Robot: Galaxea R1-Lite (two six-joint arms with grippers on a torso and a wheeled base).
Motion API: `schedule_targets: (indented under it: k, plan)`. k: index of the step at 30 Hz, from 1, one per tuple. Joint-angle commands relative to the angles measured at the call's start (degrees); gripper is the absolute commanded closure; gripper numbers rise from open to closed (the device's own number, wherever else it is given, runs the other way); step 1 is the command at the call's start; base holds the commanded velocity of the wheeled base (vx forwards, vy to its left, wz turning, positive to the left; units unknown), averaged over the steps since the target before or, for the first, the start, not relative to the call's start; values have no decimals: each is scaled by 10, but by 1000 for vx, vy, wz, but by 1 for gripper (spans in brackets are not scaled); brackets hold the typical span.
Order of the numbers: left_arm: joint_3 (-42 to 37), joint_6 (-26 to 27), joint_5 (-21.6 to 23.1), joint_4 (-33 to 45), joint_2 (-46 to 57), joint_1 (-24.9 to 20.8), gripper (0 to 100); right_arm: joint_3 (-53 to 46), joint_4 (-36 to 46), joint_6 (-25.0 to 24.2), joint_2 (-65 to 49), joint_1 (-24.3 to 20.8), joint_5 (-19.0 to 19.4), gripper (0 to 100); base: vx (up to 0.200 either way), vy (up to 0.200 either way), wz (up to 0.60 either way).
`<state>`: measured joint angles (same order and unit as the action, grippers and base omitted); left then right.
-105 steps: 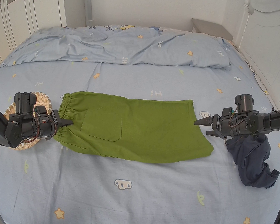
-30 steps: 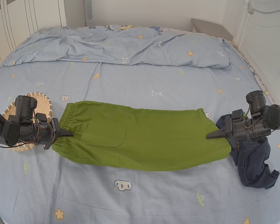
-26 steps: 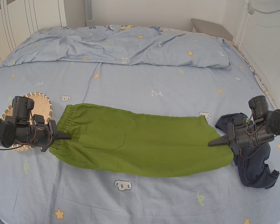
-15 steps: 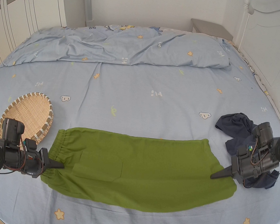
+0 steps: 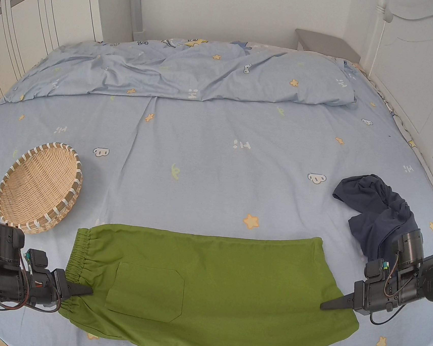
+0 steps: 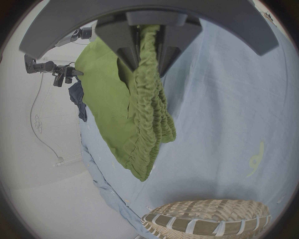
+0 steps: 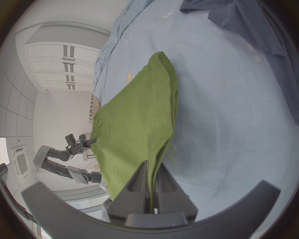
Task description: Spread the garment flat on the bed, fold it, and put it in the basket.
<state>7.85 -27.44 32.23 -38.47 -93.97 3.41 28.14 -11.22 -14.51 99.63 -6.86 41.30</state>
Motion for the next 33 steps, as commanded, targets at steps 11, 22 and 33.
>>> schedule_targets:
  k: [11,22,33]
  plan:
    - [-33,2,-3,-43,-17,7,100,-58,-104,-3,43,-3,0,0,0,0,0]
    - [-36,26,-10,-37,91,54,100,-76,-202,-22,-20,11,-5,0,0,0,0]
    - [24,113,-35,103,182,122,100,15,-198,-74,-113,-11,-52,0,0,0,0]
